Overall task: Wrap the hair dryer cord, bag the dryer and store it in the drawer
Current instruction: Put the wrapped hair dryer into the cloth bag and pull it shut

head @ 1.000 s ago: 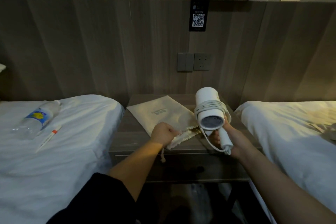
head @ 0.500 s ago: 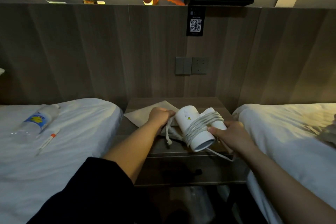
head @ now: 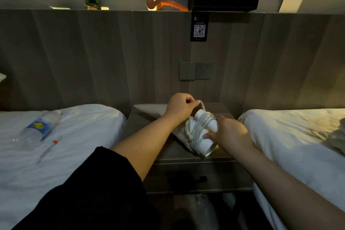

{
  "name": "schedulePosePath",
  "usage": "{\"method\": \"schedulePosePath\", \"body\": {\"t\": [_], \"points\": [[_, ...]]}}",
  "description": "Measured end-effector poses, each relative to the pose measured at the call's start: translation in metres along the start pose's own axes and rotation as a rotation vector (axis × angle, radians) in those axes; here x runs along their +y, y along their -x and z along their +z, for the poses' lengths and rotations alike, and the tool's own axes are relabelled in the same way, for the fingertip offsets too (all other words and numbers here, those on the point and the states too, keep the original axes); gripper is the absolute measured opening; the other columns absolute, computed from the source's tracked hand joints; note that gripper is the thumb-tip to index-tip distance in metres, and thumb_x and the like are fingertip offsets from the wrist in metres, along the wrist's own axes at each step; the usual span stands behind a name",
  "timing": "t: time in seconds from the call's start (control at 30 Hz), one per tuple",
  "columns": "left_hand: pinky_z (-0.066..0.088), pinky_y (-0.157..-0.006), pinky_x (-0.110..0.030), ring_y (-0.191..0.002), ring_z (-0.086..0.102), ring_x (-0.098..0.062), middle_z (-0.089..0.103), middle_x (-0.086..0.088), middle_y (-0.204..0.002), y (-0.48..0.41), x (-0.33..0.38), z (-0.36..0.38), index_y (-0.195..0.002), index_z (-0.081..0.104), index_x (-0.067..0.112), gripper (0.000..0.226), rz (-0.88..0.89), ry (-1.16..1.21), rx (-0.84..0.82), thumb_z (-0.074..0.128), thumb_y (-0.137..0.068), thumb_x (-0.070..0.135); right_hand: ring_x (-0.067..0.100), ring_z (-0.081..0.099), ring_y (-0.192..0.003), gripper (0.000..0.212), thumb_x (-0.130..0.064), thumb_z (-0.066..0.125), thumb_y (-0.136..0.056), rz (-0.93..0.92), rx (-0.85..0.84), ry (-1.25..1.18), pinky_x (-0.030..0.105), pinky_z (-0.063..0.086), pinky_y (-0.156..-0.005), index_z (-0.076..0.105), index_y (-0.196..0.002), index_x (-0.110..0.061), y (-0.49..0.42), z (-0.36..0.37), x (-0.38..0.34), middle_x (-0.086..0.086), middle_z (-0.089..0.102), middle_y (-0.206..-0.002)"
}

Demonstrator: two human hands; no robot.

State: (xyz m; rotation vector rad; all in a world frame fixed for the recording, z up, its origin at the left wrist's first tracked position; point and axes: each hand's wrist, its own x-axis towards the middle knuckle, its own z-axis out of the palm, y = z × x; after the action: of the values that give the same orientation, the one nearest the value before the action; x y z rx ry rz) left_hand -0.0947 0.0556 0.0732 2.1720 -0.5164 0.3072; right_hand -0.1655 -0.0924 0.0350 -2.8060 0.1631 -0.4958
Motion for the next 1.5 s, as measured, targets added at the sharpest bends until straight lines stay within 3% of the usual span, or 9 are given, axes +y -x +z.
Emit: {"method": "schedulePosePath", "body": {"t": [0.27, 0.4, 0.53, 0.73, 0.83, 1.03, 1.2, 1.33, 1.5], "points": [[0.044, -0.073, -0.032, -0.081, 0.056, -0.017, 0.061, -0.003, -0.087, 0.031, -0.02, 0.003, -0.087, 0.064, 0.014, 0.02, 0.113, -0.206, -0.066, 0.051, -0.091, 0.028, 0.018, 0.054, -0.072, 0.051, -0.051, 0.071, -0.072, 0.261, 0.025, -0.296, 0.027, 0.041, -0.06, 0.066, -0.098, -0.007, -0.022, -0.009, 0.012, 0.002, 0.058, -0.078], [0.042, -0.067, -0.03, -0.079, 0.054, -0.018, 0.059, -0.002, -0.085, 0.047, -0.032, 0.012, -0.089, 0.06, 0.014, 0.01, 0.083, -0.219, 0.011, 0.051, -0.088, 0.018, 0.02, 0.055, -0.077, 0.061, -0.051, 0.072, -0.071, 0.421, -0.066, -0.554, 0.023, 0.035, -0.046, 0.064, -0.106, -0.003, -0.019, -0.002, 0.024, 0.007, 0.06, -0.087], [0.045, -0.07, -0.035, -0.081, 0.053, -0.02, 0.057, -0.003, -0.089, 0.06, -0.039, 0.02, -0.089, 0.056, 0.015, 0.01, 0.009, -0.241, -0.025, 0.054, -0.079, 0.012, 0.023, 0.058, -0.079, 0.063, -0.042, 0.076, -0.072, 0.585, -0.103, -0.867, 0.024, 0.04, -0.05, 0.061, -0.111, 0.004, -0.009, 0.012, 0.026, 0.014, 0.064, -0.097], [0.04, -0.096, -0.032, -0.118, 0.044, -0.019, 0.048, -0.005, -0.126, 0.05, -0.042, 0.024, -0.122, 0.048, 0.016, 0.044, 0.002, -0.189, -0.101, 0.054, -0.079, 0.007, 0.019, 0.057, -0.067, 0.055, -0.04, 0.077, -0.072, 0.583, -0.114, -0.875, 0.024, 0.038, -0.047, 0.066, -0.104, 0.004, 0.0, 0.022, 0.026, 0.016, 0.066, -0.093], [0.035, -0.103, -0.032, -0.125, 0.042, -0.021, 0.048, -0.006, -0.133, 0.033, -0.036, 0.024, -0.129, 0.046, 0.016, 0.043, -0.007, -0.152, -0.17, 0.049, -0.087, 0.017, 0.019, 0.058, -0.064, 0.055, -0.039, 0.078, -0.07, 0.598, -0.128, -0.89, 0.024, 0.041, -0.047, 0.065, -0.099, 0.005, 0.001, 0.024, 0.027, 0.016, 0.066, -0.089], [0.04, -0.093, -0.036, -0.118, 0.045, -0.026, 0.055, -0.01, -0.123, -0.001, -0.007, 0.029, -0.118, 0.061, 0.014, 0.036, -0.013, -0.401, -0.297, 0.047, -0.089, 0.029, 0.015, 0.056, -0.057, 0.046, -0.039, 0.079, -0.07, 0.572, -0.156, -0.869, 0.024, 0.039, -0.044, 0.064, -0.089, 0.001, -0.001, 0.027, 0.023, 0.006, 0.059, -0.064], [0.041, -0.058, -0.03, -0.077, 0.061, -0.026, 0.066, -0.009, -0.078, -0.008, -0.001, 0.035, -0.074, 0.068, 0.011, 0.019, -0.006, -0.49, -0.359, 0.055, -0.085, 0.02, 0.012, 0.055, -0.057, 0.044, -0.032, 0.078, -0.072, 0.512, -0.195, -0.781, 0.023, 0.039, -0.041, 0.067, -0.094, 0.004, 0.0, 0.023, 0.027, 0.005, 0.059, -0.065], [0.044, -0.065, -0.032, -0.08, 0.061, -0.024, 0.066, -0.006, -0.084, -0.003, -0.005, 0.038, -0.074, 0.066, 0.014, 0.016, 0.049, -0.478, -0.318, 0.058, -0.087, 0.019, 0.012, 0.052, -0.055, 0.039, -0.027, 0.075, -0.075, 0.477, -0.235, -0.741, 0.011, 0.033, -0.028, 0.066, -0.097, 0.004, 0.0, 0.02, 0.03, 0.005, 0.056, -0.064], [0.041, -0.073, -0.029, -0.093, 0.058, -0.023, 0.067, -0.005, -0.1, 0.001, 0.005, 0.041, -0.087, 0.069, 0.012, 0.013, 0.179, -0.356, -0.215, 0.057, -0.087, 0.016, 0.011, 0.049, -0.055, 0.037, -0.028, 0.073, -0.077, 0.476, -0.28, -0.761, 0.01, 0.03, -0.025, 0.063, -0.097, 0.002, -0.005, 0.026, 0.027, 0.005, 0.054, -0.064]]}}
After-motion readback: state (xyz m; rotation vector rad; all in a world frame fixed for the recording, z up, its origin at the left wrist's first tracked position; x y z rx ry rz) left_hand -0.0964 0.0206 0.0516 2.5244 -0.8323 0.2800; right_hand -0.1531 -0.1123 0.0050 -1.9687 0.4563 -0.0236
